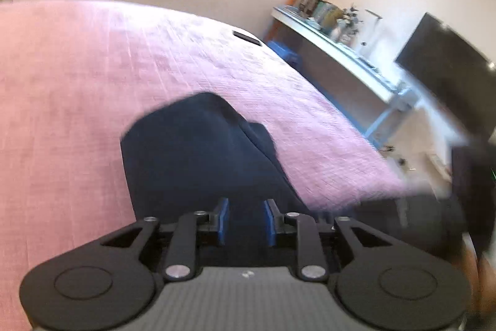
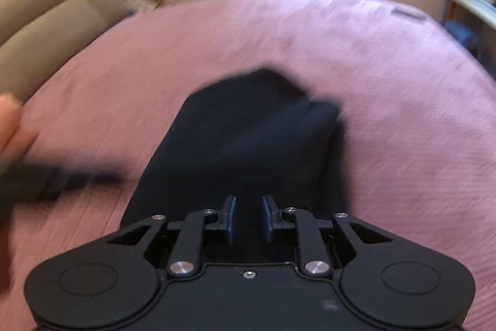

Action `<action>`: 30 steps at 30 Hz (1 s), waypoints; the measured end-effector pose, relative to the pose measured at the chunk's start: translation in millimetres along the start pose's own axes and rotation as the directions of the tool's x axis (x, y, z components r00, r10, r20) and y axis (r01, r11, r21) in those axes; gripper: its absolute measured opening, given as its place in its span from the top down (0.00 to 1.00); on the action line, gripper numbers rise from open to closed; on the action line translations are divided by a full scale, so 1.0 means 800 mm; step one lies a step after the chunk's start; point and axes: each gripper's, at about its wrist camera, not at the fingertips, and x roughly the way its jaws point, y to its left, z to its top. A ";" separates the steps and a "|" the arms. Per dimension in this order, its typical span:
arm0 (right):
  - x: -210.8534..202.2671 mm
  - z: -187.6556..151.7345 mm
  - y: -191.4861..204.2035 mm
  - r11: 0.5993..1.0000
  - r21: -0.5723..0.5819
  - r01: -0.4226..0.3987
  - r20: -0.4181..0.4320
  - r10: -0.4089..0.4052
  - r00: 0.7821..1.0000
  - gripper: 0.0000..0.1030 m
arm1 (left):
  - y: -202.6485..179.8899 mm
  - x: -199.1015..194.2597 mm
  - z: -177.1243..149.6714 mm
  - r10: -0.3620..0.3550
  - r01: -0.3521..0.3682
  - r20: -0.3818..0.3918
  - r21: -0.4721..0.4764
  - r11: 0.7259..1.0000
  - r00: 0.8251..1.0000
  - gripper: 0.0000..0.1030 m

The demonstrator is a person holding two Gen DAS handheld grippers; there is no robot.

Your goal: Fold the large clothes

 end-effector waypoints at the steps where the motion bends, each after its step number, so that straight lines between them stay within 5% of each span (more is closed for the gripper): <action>1: 0.015 -0.012 0.000 0.999 -0.013 0.039 -0.039 -0.039 0.998 0.81 | 0.003 0.017 0.003 -0.013 0.013 -0.004 0.000 1.000 1.000 0.75; 3: 0.041 -0.038 -0.021 0.995 0.014 0.095 -0.123 -0.092 0.988 0.82 | 0.007 0.057 -0.008 -0.033 0.032 -0.105 -0.011 0.999 0.994 0.77; 4: 0.046 -0.051 -0.035 0.995 0.031 0.097 -0.149 -0.091 0.985 0.92 | 0.010 0.072 -0.019 -0.012 0.012 -0.157 -0.001 1.000 0.988 0.78; 6: 0.028 -0.064 -0.053 0.997 0.065 0.043 -0.145 -0.034 0.989 0.94 | 0.009 0.065 -0.040 -0.001 0.004 -0.159 0.015 1.000 0.987 0.79; 8: 0.012 -0.067 -0.048 0.997 0.008 0.079 -0.163 -0.077 0.984 0.94 | 0.011 0.045 -0.048 -0.019 0.016 -0.161 -0.023 1.000 0.987 0.79; 9: 0.007 -0.069 -0.047 0.995 -0.016 0.099 -0.167 -0.100 0.981 0.79 | 0.010 0.035 -0.054 -0.015 0.008 -0.161 -0.040 0.999 0.987 0.80; 10: 0.003 -0.069 -0.050 0.995 -0.009 0.097 -0.169 -0.097 0.981 0.76 | 0.009 0.027 -0.059 -0.016 0.009 -0.163 -0.046 0.999 0.987 0.79; 15: -0.030 -0.042 -0.059 0.992 0.061 0.112 -0.092 -0.107 0.990 0.73 | -0.002 0.008 -0.092 0.010 -0.010 -0.230 0.001 1.000 0.973 0.79; 18: -0.039 -0.017 -0.075 0.986 0.136 0.100 -0.030 -0.097 0.995 0.32 | 0.003 -0.003 -0.103 0.002 -0.011 -0.235 -0.038 0.999 0.972 0.80; 21: -0.040 -0.003 -0.093 0.978 0.190 0.089 -0.030 -0.084 0.996 0.26 | -0.001 -0.012 -0.100 0.028 -0.037 -0.250 -0.029 0.999 0.968 0.80; 24: -0.040 0.008 -0.100 0.970 0.243 0.008 -0.019 -0.003 1.000 0.26 | -0.004 -0.030 -0.102 0.035 -0.047 -0.260 -0.037 0.998 0.965 0.76; 27: -0.034 0.026 -0.069 0.980 0.187 -0.068 0.085 0.053 0.995 0.27 | 0.003 -0.038 -0.095 0.024 -0.045 -0.248 -0.080 0.996 0.969 0.66; 29: -0.016 0.039 -0.045 0.987 0.127 -0.094 0.106 0.081 0.991 0.48 | 0.004 -0.034 -0.090 0.043 -0.061 -0.239 -0.071 0.996 0.970 0.62; 30: -0.003 0.044 -0.040 0.989 0.107 -0.100 0.074 0.092 0.993 0.75 | 0.005 -0.032 -0.089 0.053 -0.071 -0.241 -0.064 0.995 0.969 0.62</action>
